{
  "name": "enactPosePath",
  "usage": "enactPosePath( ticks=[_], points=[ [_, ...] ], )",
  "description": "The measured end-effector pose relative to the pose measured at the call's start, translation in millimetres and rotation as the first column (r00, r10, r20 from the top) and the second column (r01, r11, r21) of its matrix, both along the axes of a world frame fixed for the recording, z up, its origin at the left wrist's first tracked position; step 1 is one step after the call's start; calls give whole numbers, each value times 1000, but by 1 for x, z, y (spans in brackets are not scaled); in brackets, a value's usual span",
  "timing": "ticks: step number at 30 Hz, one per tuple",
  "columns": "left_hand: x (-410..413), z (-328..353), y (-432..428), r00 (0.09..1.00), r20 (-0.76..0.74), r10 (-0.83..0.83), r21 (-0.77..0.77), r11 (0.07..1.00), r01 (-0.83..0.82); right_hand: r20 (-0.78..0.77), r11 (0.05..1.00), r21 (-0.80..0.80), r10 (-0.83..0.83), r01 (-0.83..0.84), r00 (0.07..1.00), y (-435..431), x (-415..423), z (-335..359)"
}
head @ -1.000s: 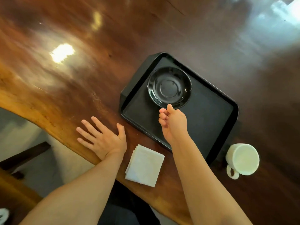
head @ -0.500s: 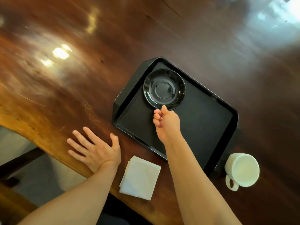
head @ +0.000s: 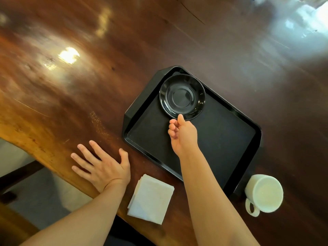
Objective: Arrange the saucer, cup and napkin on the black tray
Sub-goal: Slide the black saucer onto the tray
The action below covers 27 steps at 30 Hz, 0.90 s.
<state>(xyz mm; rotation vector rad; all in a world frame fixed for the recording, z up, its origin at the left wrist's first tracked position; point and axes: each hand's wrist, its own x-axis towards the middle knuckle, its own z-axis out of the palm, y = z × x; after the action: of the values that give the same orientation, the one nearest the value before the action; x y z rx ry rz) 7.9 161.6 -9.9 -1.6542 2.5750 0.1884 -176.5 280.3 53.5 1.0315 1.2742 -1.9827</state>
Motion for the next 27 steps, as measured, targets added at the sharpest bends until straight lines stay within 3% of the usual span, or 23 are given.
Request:
enactPosePath(
  ticks=[14,27],
  points=[
    [0,1,0,1000,-7,0,4,1000,0,-20,964,235,129,-120,991,3,-3,2],
    [0,0,0,1000,-4,8,14,1000,-8,-66,982,165,100,-88,993,22,11,15]
  ],
)
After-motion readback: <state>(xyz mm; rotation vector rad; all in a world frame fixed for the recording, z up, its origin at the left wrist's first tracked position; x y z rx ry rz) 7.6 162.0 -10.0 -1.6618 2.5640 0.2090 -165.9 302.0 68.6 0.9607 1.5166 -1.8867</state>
